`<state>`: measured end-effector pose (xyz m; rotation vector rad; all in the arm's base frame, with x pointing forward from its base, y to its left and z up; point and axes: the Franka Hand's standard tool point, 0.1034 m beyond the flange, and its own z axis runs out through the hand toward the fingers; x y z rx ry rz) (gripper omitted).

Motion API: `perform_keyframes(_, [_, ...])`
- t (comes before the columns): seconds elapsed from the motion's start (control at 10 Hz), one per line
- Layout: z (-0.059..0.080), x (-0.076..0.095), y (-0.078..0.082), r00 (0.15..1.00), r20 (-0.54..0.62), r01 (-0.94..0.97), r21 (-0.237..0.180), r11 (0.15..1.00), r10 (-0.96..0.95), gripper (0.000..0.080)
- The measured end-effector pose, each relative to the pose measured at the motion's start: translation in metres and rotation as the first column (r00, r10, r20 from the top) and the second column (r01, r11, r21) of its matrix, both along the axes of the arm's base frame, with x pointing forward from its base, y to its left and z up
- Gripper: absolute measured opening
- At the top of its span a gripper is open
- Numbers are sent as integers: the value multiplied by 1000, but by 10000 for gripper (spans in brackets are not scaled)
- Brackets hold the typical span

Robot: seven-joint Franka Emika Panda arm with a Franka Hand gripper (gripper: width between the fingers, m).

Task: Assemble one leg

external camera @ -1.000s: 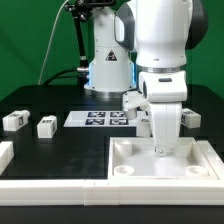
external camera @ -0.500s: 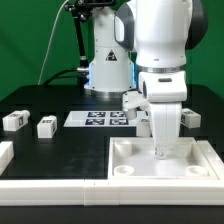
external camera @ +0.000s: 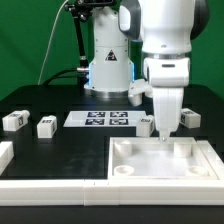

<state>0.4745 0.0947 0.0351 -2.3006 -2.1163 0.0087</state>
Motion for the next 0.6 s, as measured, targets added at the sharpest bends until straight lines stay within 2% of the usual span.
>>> perform_keyframes(0.2, [13,-16,2,999,6,53,-8,999,-53,649])
perform_keyframes(0.5, [9,-16,1,995,0,96,-7,995,-96,649])
perform_keyframes(0.6, [9,-16,2,976,-1,220,-7,976,-220,649])
